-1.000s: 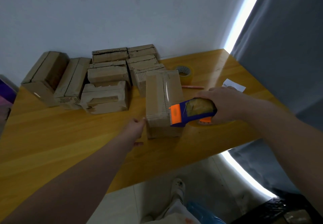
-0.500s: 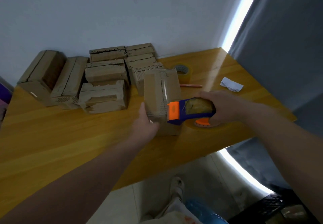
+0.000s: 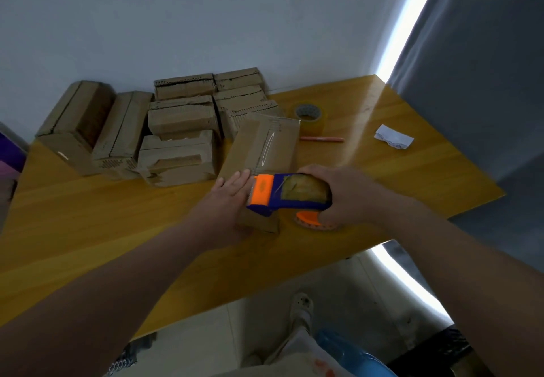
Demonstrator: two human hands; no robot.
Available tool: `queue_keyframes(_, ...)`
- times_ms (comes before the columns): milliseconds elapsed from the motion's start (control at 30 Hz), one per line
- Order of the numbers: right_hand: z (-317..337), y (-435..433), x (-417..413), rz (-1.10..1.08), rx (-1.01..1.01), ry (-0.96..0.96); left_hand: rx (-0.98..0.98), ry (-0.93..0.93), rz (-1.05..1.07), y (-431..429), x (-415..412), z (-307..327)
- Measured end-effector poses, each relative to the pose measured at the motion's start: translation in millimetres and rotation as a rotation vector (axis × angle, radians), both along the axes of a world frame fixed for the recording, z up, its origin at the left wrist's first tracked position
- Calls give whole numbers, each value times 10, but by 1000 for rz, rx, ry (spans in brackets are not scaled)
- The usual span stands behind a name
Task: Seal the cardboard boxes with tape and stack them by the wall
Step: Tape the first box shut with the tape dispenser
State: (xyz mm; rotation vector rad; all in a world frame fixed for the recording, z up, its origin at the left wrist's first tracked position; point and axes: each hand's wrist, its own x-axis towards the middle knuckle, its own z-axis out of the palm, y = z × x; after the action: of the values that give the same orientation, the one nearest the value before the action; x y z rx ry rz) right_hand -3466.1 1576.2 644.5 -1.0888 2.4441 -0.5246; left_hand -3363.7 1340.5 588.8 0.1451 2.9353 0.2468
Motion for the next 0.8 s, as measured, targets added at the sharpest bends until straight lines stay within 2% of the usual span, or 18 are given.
queue_keyframes(400,36,645,-32,-74,77,-11,-88,5,-49,1,-20,48)
queue_keyframes(667,78,723,-57,-85,95,-47,-152,-23,-65,-30,-42,34)
queue_keyframes(800,149,793,-22,-89,173,-56,-153,-35,-71,-48,-52,33)
